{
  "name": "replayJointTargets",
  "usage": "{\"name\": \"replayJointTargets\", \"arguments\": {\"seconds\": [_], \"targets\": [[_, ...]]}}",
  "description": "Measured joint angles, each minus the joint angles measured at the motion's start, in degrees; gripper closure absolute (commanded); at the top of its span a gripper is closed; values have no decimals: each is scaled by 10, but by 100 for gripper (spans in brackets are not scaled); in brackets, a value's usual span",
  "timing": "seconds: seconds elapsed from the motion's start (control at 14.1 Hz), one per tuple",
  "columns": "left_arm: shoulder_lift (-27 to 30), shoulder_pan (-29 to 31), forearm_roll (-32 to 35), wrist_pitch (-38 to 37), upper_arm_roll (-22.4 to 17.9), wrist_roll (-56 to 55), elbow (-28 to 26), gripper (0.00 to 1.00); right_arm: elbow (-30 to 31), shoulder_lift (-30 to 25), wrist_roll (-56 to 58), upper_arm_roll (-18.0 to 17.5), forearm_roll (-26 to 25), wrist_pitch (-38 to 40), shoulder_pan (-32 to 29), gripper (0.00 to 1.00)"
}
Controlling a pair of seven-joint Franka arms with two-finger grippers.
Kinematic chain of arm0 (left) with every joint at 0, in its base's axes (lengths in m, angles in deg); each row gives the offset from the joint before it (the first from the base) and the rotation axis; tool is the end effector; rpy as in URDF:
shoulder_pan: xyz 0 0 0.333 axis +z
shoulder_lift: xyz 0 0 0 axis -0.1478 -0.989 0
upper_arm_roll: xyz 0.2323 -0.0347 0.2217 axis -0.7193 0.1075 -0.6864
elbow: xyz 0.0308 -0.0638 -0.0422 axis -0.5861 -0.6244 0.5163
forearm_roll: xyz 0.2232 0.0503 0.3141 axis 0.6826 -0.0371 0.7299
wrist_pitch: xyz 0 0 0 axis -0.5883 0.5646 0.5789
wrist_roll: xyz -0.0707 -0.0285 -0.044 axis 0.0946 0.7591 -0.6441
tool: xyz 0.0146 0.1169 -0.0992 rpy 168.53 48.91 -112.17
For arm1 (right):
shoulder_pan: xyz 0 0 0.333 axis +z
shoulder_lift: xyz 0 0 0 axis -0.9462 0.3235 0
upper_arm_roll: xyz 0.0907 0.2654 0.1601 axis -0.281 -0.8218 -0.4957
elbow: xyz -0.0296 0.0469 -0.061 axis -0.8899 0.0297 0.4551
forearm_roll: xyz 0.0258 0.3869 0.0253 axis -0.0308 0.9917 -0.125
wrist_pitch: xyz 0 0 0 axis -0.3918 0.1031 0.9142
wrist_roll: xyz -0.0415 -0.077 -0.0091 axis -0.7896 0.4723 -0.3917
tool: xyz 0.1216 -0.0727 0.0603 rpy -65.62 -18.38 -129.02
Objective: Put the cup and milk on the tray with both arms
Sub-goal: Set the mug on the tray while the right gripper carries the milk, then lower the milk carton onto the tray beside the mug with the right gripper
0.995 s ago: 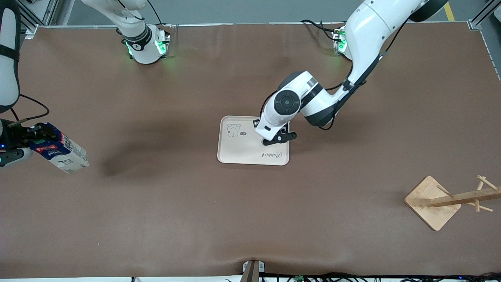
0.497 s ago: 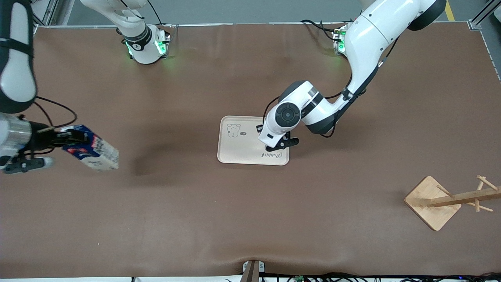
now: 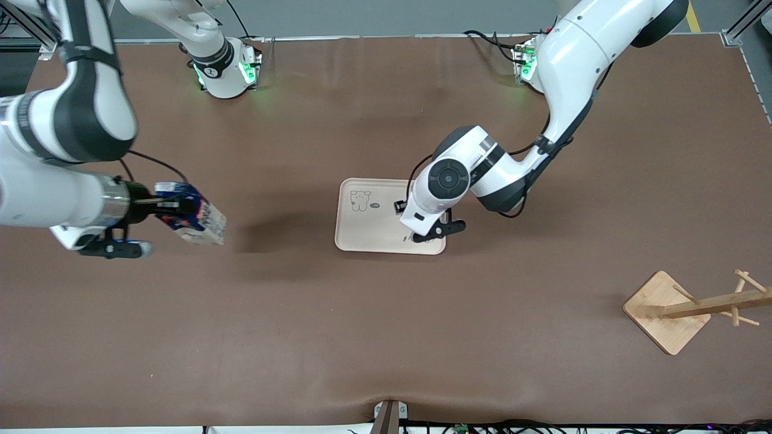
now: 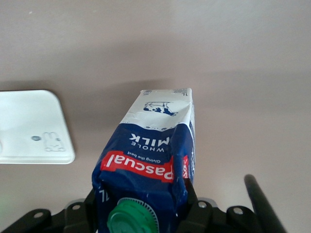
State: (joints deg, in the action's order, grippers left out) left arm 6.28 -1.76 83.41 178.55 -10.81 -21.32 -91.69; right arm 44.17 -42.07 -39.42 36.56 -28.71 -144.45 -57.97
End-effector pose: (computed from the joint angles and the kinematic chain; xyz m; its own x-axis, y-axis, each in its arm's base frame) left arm 0.5378 -0.4297 0.2575 0.9313 0.2764 -0.2372 0.2898 -0.9568 0.0227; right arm 0.5957 0.1220 0.4300 0.9440 -0.0812 -0.3197 -0.1160 -0.9890 -0.0914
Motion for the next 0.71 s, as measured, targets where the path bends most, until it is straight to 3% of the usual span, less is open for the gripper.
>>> {"name": "replayJointTargets", "arguments": {"seconds": [0.28,0.71], "targets": [[60,57,46,-71,-8,29,61,0,-1,1,-121,-2,27,-34,104,100],[166,212,50,-169,-12,245,64,0,-1,34,-201,-2,54,-92,214,100]]}}
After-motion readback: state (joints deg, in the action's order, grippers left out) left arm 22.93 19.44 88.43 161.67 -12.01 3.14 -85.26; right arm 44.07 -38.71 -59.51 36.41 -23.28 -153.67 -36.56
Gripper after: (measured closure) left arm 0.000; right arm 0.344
